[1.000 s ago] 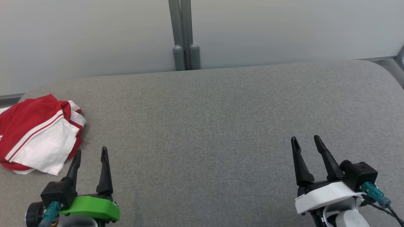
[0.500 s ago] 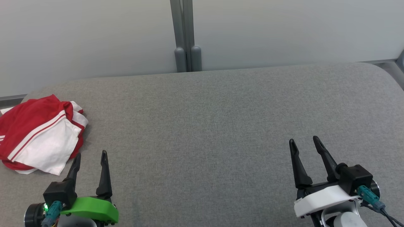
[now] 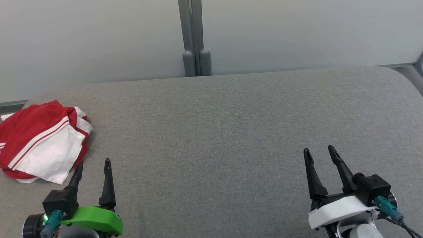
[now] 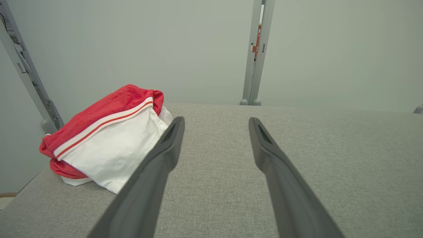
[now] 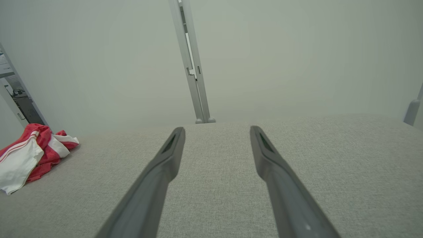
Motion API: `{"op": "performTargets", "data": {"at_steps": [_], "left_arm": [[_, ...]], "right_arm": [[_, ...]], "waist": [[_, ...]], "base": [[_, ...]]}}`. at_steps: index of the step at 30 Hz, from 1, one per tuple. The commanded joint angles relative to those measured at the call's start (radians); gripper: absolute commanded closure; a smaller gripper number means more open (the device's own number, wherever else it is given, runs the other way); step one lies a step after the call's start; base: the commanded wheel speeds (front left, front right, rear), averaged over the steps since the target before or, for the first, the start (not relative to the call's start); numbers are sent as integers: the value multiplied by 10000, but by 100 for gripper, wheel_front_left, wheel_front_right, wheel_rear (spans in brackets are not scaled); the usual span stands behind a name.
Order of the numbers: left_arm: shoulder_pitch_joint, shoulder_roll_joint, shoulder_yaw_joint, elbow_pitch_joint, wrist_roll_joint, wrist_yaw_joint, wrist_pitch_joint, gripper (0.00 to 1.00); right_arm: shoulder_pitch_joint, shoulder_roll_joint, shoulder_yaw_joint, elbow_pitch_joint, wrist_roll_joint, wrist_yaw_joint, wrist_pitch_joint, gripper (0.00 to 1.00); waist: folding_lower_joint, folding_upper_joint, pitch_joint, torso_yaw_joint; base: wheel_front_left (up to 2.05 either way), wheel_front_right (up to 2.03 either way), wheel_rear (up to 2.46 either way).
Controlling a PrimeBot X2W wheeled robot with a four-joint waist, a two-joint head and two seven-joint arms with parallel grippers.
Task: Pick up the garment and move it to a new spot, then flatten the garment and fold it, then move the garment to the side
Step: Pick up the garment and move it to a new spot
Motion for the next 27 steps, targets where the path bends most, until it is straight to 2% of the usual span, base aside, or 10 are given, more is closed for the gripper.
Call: {"op": "performTargets", "data": {"at_steps": [1,27], "left_arm": [[113,67,8,-56,-86,71,39,0],[153,220,-135,-181,-347,262,17,0]], "right_arm": [[88,-42,-9,37,112,1,-32,0],[22,-42,46,196,316,1,-32,0]], "waist": [[0,0,4,-2],[0,0,4,197]], "base": [[0,0,0],[0,0,0]]}}
